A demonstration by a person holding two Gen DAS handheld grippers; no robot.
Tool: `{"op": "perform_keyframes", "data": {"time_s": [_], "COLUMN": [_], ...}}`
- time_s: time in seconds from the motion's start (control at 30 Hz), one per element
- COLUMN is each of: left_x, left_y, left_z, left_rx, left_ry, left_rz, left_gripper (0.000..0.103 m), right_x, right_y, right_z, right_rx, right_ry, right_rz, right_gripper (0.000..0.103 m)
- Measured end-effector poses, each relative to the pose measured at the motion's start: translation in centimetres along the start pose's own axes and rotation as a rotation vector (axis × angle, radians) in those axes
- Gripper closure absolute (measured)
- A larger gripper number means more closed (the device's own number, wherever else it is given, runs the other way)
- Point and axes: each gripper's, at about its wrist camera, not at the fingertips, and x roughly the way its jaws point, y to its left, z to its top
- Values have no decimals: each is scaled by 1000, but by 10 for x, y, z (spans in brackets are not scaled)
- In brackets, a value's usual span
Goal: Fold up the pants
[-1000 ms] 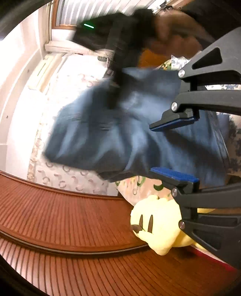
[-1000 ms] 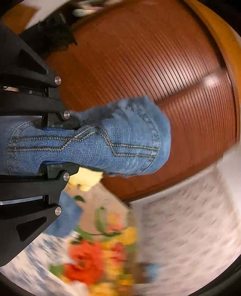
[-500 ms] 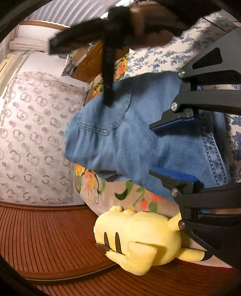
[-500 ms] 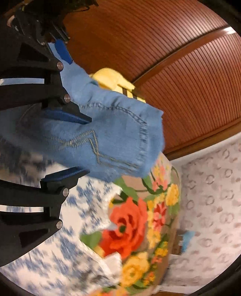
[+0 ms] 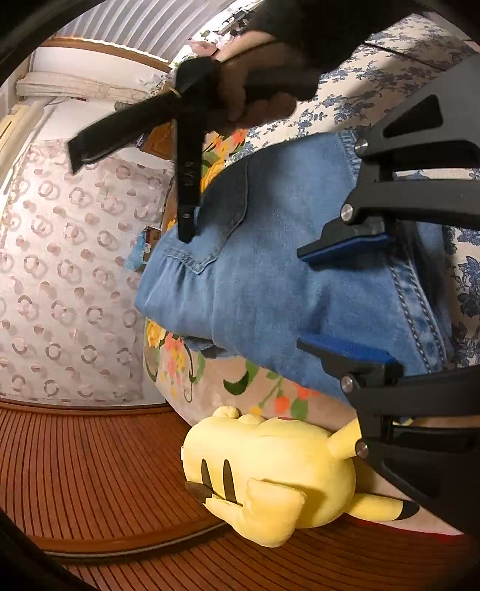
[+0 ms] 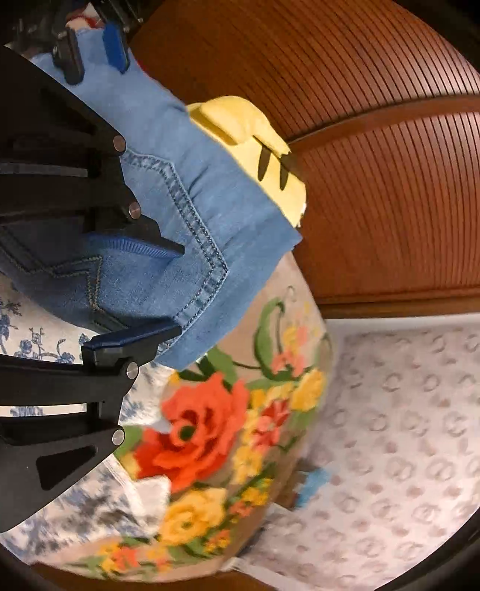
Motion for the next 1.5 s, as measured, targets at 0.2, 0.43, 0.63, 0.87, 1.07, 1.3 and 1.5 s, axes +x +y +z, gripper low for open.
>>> {"op": "perform_keyframes", "data": {"time_s": [0.2, 0.43, 0.63, 0.87, 1.07, 1.3, 1.5], "left_x": [-18, -55, -89, -125, -151, -169, -185], "left_y": [-10, -46, -84, -131, -163, -186, -208], "left_z": [4, 3, -4, -16, -27, -41, -58], "left_rx": [7, 60, 105, 163, 183, 191, 234], "left_ry": [-23, -80, -129, -185, -222, -241, -260], "left_rz": [10, 8, -21, -57, -65, -53, -66], "left_gripper": [64, 64, 64, 64, 64, 64, 63], "right_x": [-46, -147, -222, -291, -338, -383, -418], "right_y": [0, 19, 23, 27, 30, 30, 30], "right_z": [-14, -59, -105, -154, -189, -232, -268], "right_rx": [55, 75, 111, 135, 159, 204, 259], "right_ry": [-60, -157, -228, -291, -349, -395, -444], "right_rz": [8, -17, -76, -168, -240, -336, -436], "right_gripper": [68, 67, 65, 59, 55, 46, 38]}}
